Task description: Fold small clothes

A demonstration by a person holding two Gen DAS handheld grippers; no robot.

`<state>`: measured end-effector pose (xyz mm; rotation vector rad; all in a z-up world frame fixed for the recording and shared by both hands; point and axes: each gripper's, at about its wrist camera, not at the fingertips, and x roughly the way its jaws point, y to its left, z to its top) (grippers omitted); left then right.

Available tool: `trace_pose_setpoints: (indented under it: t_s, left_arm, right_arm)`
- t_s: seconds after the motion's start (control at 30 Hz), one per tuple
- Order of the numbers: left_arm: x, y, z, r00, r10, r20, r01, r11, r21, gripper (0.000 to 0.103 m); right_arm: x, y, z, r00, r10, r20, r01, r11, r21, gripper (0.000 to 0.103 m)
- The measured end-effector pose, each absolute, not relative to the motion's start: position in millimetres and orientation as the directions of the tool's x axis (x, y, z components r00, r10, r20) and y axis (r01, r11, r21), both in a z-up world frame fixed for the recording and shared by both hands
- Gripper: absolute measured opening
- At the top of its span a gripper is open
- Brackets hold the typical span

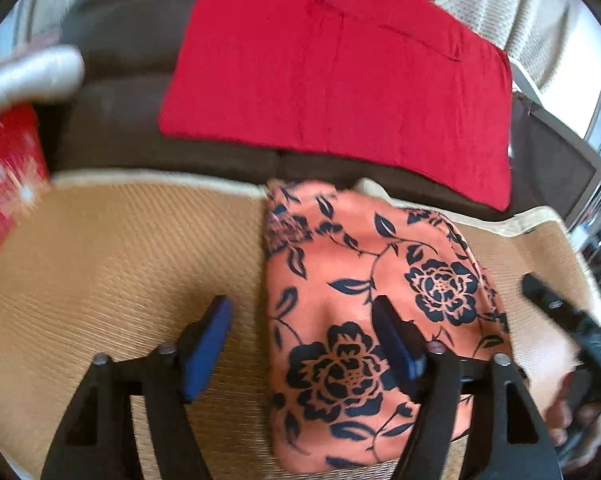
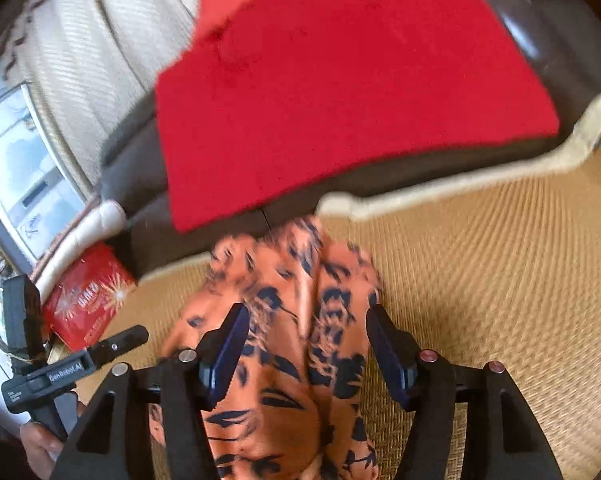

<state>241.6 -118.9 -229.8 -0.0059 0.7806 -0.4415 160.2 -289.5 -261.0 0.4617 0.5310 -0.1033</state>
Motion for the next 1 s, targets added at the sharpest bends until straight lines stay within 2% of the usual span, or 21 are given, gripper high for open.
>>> trace_pose_setpoints:
  t_s: [0.1, 0.17, 0.23, 0.3, 0.5, 0.63, 0.8, 1.0]
  left_arm:
    - [227.6, -120.3, -226.0, 0.709, -0.249, -0.66, 0.334, 0.942, 0.003, 0.085]
    - [223.8, -125.1, -229.1, 0.724, -0.185, -0.664, 0.316, 0.945, 0.081, 0.085]
    - [220.8, -126.6, -232.3, 0.725, -0.158, -0.67, 0.311, 0.944, 0.114, 0.085]
    - [216.0, -127.5, -231.7, 0.737, -0.148, -0.66, 0.303, 0.945, 0.126, 0.085]
    - [192.7, -112.2, -207.6, 0.777, -0.147, -0.612, 0.266, 0.958, 0.107, 0.085]
    - [164.7, -99.8, -182.6, 0.805, -0.146, -0.575, 0.25, 0.963, 0.105, 0.088]
    - [131.8, -95.4, -153.8, 0.838, -0.143, -0.527, 0.249, 0.959, 0.135, 0.09]
    - [87.8, -87.2, -114.1, 0.877, -0.158, -0.453, 0.244, 0.96, 0.137, 0.097]
  right_arm:
    - [147.5, -268.9, -248.8, 0.889, 0.032, -0.458, 0.149, 0.923, 0.354, 0.063]
    - [149.8, -256.9, -252.7, 0.87, 0.048, -0.491, 0.136, 0.933, 0.332, 0.057]
    - [164.3, -252.5, -272.6, 0.797, 0.034, -0.603, 0.182, 0.938, 0.294, 0.056]
    - [187.0, -253.4, -309.8, 0.648, 0.072, -0.758, 0.232, 0.929, 0.287, 0.056]
    - [166.5, -261.5, -301.3, 0.688, 0.049, -0.724, 0.286, 0.898, 0.333, 0.055]
    - [131.9, -252.8, -277.7, 0.758, 0.013, -0.652, 0.282, 0.895, 0.345, 0.058]
    - [92.4, -231.9, -238.6, 0.776, -0.048, -0.629, 0.274, 0.924, 0.268, 0.058]
    - [44.4, -212.5, -176.0, 0.819, -0.109, -0.564, 0.277, 0.935, 0.222, 0.068]
